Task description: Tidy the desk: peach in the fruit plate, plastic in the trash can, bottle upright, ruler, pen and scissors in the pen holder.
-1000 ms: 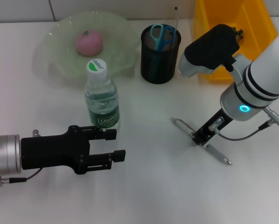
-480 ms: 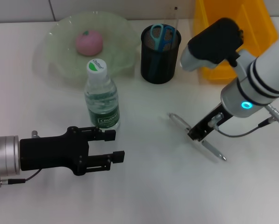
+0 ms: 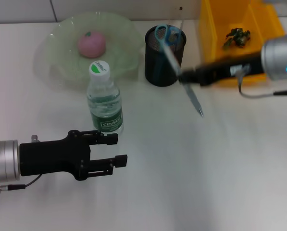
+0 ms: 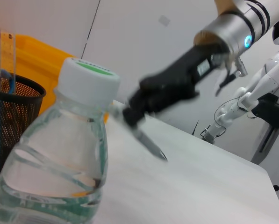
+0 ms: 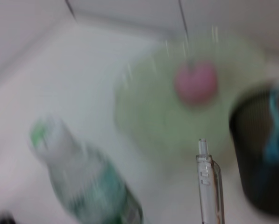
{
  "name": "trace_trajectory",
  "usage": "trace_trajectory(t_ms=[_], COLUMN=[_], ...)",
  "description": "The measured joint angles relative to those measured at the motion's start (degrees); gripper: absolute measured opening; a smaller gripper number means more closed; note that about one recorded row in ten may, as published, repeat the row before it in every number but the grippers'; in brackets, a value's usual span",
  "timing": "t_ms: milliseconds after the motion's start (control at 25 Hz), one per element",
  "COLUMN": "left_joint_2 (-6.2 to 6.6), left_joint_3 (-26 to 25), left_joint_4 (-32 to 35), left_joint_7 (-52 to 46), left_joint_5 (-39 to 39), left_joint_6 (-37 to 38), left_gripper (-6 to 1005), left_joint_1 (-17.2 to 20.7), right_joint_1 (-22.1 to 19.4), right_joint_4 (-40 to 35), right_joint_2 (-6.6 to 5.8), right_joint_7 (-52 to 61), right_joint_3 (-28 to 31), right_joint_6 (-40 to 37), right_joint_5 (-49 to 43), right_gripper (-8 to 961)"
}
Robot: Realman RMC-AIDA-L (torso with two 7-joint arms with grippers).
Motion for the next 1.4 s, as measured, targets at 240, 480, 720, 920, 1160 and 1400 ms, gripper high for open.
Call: trace_trajectory(t_ms=[240, 480, 720, 920, 1160, 1400], left_joint_2=[-0.18, -0.6, -1.07, -1.2, -1.33, -1.47], left_joint_3=[-0.18, -1.68, -3.06, -3.99, -4.44, -5.22], left_joint_4=[0.0, 0.0, -0.22, -0.32, -0.21, -0.17], left_joint_7=[0.0, 0.0, 0.0, 0.0, -0.04, -0.14], left_joint_5=[-0.09, -0.11, -0.12, -0.11, -0.1, -0.12], left_joint_6=[0.02, 0.05, 0.08, 0.04, 0.01, 0.05], left_gripper=[664, 664, 664, 665, 665, 663], left_joint_1=[-0.12, -0.06, 0.1, 0.09, 0.09, 0.09], right_joint_1=[-2.55, 4.22, 14.06, 18.21, 18.56, 18.07], right_joint_4=[13.58, 39.6, 59.82, 64.23, 64.19, 63.97], right_joint_2=[-0.26, -0.19, 0.19, 0.25, 0.25, 0.21], right_joint_7=[-29.04, -63.39, -83.2, -85.49, -83.94, -83.4], right_joint_3=[2.35, 2.41, 1.79, 1.46, -1.06, -2.04], right_joint_6=[12.82, 14.03, 14.79, 19.18, 19.75, 19.16], right_joint_5=[31.87, 67.61, 83.75, 84.66, 84.8, 84.67], right_gripper=[112, 111, 111, 111, 122, 133])
